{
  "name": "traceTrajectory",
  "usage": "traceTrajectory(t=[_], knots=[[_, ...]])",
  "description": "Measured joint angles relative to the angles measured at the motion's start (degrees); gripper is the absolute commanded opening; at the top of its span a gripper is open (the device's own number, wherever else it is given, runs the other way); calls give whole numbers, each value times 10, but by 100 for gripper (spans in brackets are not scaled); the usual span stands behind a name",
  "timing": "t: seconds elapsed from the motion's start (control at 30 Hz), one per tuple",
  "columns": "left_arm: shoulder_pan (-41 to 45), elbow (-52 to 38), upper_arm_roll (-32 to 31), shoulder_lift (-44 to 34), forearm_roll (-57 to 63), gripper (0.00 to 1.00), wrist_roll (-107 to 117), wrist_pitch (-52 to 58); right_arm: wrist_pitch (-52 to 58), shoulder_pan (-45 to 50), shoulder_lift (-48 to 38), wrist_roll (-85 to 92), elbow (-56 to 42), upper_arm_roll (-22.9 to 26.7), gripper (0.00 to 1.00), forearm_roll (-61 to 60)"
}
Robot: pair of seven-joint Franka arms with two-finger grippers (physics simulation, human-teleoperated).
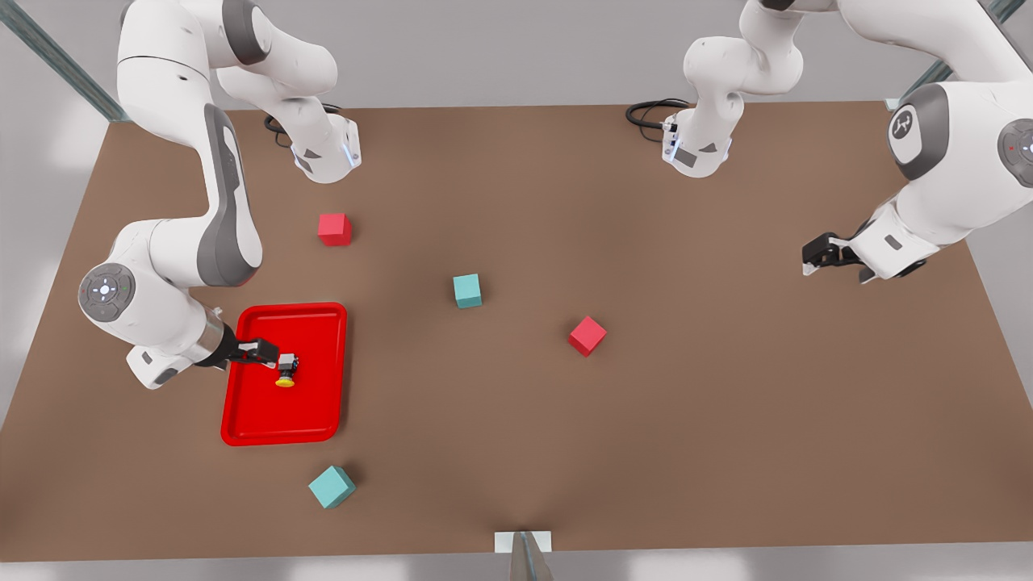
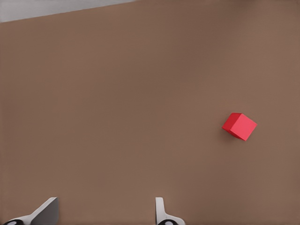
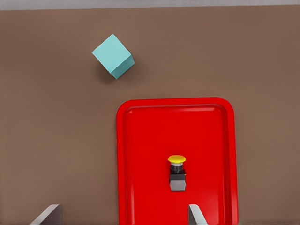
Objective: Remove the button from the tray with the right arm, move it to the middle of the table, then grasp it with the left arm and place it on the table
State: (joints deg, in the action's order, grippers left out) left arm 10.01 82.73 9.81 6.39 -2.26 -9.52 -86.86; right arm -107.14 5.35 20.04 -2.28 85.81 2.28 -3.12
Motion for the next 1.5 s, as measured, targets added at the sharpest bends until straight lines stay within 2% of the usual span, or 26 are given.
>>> traceTrajectory(t=[0.13, 0.27, 0.37, 0.6, 1.0, 1.37, 1.5], knots=[[0, 0, -1, 1, 0, 100, -5, -2, 2, 7, 5, -6, 10, 0, 100, 1], [0, 0, -2, 1, 0, 100, -8, -3, -21, -3, -1, -10, 149, -1, 100, 23], [1, 0, -3, 4, 1, 100, -11, -4, -82, -48, -5, -8, 246, -1, 100, 41], [0, 0, -3, 5, 1, 100, -15, -5, -239, -75, 1, 7, 353, -4, 100, 52], [-2, 0, -8, 5, 0, 100, -19, -5, -432, -70, 74, 27, 368, -11, 100, 53], [-2, -1, -11, 12, 1, 100, -21, -5, -474, -66, 99, 40, 332, -17, 100, 50], [-1, 0, -12, 14, 1, 100, -21, -5, -477, -73, 98, 42, 348, -31, 100, 46]])
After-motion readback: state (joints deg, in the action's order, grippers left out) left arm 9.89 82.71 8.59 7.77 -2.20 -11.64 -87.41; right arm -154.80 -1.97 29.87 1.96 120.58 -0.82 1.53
